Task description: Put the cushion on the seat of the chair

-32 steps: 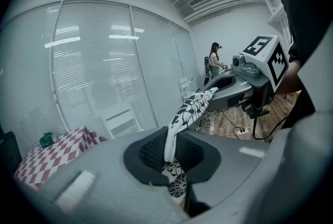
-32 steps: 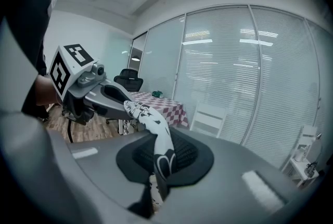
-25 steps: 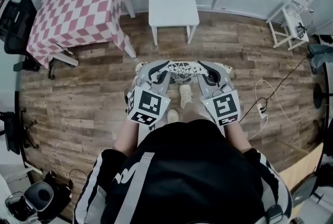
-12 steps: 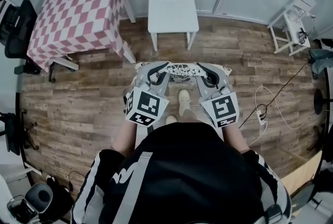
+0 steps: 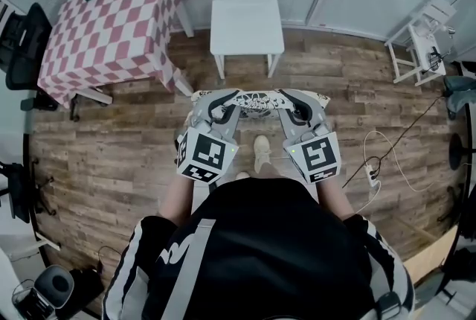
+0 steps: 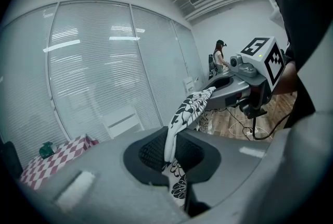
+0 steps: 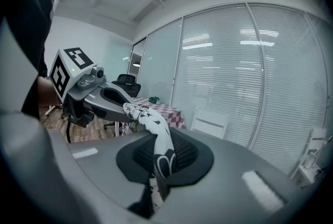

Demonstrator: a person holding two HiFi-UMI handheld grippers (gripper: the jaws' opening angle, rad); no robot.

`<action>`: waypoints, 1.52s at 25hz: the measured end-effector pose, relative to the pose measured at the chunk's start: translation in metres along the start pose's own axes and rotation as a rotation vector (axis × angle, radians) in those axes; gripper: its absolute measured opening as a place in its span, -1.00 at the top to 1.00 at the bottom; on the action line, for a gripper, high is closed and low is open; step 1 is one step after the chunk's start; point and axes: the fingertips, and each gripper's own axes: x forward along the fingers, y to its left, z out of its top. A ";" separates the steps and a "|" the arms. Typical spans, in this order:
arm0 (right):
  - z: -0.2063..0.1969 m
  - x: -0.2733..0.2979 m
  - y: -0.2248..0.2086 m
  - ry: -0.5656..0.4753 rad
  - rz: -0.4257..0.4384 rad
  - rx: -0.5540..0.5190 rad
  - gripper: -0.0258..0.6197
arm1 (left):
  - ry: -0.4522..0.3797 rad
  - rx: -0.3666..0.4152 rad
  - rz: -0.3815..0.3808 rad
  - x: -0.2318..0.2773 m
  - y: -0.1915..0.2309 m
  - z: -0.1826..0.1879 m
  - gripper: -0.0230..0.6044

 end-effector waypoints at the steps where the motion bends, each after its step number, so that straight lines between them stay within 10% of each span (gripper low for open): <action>1: 0.000 0.003 -0.003 0.001 0.001 0.001 0.89 | 0.002 0.001 -0.001 0.004 0.002 0.000 0.88; 38: -0.014 0.106 -0.124 -0.018 0.142 0.035 0.89 | 0.040 -0.028 0.081 0.131 0.079 0.018 0.88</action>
